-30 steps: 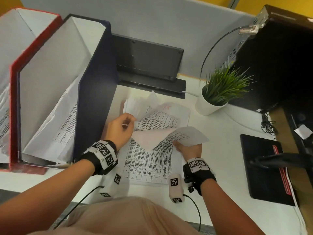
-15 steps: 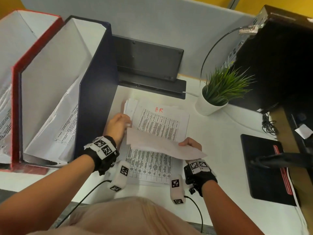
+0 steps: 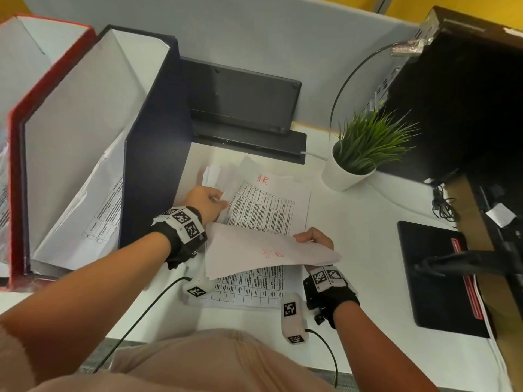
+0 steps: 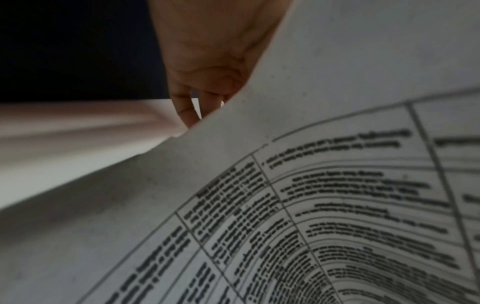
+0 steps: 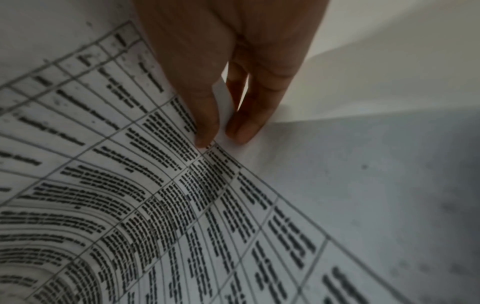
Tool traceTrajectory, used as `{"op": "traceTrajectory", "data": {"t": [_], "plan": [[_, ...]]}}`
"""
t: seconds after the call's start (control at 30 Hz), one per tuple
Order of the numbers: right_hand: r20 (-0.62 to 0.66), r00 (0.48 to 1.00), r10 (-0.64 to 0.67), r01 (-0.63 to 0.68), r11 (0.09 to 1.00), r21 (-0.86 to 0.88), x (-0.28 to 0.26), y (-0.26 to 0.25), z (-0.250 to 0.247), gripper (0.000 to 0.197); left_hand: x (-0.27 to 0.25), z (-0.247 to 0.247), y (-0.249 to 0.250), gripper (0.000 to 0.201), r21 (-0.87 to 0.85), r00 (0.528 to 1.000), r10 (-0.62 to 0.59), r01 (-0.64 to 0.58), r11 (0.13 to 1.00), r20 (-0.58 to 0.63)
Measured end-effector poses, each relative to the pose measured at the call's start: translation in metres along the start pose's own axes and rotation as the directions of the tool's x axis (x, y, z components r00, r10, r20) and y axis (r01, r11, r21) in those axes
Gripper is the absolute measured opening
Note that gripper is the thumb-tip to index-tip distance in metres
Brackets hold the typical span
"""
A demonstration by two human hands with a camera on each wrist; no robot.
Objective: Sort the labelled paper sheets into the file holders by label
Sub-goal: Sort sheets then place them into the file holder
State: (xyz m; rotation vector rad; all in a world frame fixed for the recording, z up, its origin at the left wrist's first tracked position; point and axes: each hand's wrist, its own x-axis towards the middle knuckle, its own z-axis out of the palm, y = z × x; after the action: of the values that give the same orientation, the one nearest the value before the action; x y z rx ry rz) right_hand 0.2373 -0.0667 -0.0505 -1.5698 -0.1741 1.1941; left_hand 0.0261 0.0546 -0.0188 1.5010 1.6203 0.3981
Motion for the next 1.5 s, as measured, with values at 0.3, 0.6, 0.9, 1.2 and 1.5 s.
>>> {"op": "traceTrajectory", "data": {"t": [0.3,0.6,0.9,1.2,1.5], "plan": [[0.024,0.937,-0.349,0.331,0.862,-0.383,0.002,0.006,-0.004,0.051,-0.018,-0.002,-0.015,0.019,-0.277,0.998,0.057,-0.060,0.959,-0.020],[0.062,0.976,-0.210,0.219,0.924,-0.312,0.004,0.002,-0.004,0.016,-0.022,-0.010,-0.009,0.031,-0.448,0.989,-0.102,0.137,0.883,0.102],[0.084,0.948,-0.306,0.317,0.911,-0.264,0.005,0.012,-0.011,0.045,0.006,-0.005,0.002,0.033,-0.299,0.931,-0.340,0.364,0.882,0.130],[0.076,0.914,-0.398,0.390,0.810,-0.437,0.004,0.015,-0.008,0.043,0.007,0.005,-0.006,0.026,-0.017,0.985,-0.169,0.170,0.985,0.034],[0.110,0.905,-0.412,0.414,0.789,-0.454,0.000,0.008,-0.007,0.032,0.005,0.004,-0.014,0.027,0.112,0.999,-0.040,0.044,0.993,-0.033]]}}
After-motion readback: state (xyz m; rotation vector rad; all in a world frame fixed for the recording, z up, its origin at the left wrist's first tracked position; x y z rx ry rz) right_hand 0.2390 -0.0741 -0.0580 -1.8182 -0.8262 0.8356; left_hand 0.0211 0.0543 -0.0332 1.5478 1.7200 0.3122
